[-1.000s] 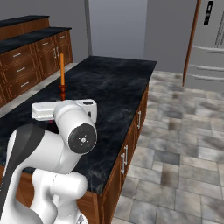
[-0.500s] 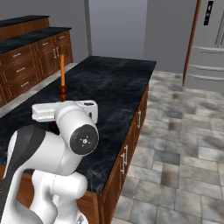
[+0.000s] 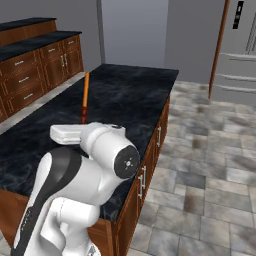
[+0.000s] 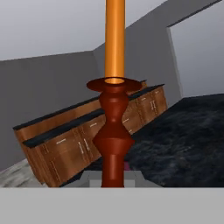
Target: Get the candle and the wine from the cabinet and move them to the dining counter.
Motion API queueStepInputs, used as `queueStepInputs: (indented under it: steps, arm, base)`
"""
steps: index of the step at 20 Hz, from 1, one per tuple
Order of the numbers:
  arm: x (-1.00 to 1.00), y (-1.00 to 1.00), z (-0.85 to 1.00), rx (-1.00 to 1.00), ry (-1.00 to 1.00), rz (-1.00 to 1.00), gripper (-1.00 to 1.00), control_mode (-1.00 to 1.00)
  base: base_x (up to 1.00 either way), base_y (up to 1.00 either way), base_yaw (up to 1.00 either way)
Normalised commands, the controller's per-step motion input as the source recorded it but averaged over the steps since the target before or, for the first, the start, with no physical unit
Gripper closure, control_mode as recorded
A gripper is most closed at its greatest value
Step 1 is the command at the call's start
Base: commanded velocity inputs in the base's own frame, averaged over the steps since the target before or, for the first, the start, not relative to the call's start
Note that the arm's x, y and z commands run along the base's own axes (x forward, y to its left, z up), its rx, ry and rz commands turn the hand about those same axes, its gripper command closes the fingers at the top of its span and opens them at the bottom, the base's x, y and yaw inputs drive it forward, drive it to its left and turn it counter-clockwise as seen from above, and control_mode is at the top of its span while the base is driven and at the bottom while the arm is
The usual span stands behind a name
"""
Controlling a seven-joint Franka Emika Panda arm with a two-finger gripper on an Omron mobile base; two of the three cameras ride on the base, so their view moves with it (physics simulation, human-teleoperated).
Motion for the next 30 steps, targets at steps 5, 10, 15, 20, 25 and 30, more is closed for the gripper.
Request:
queueStepInputs:
  steps: [5, 10, 15, 20, 25, 30]
  arm:
    - [0.11, -0.16, -0.34, 0.18, 0.16, 0.27, 1.00, -1.00]
    - [0.10, -0.09, -0.41, 0.31, 0.06, 0.31, 1.00, -1.00]
    - [0.13, 0.01, -0.44, 0.33, 0.00, 0.26, 1.00, -1.00]
    - [0.23, 0.05, -0.34, 0.13, -0.03, 0.27, 1.00, -1.00]
    - [0.28, 0.02, -0.32, 0.00, -0.12, 0.28, 1.00, -1.00]
    - [0.31, -0.01, -0.29, 0.00, -0.11, 0.29, 1.00, -1.00]
  base:
    - [0.00, 0.00, 0.00]
    - [0.00, 0.00, 0.00]
    - [0.00, 0.00, 0.00]
    - [0.00, 0.00, 0.00]
    - [0.00, 0.00, 0.00]
    - [0.00, 0.00, 0.00]
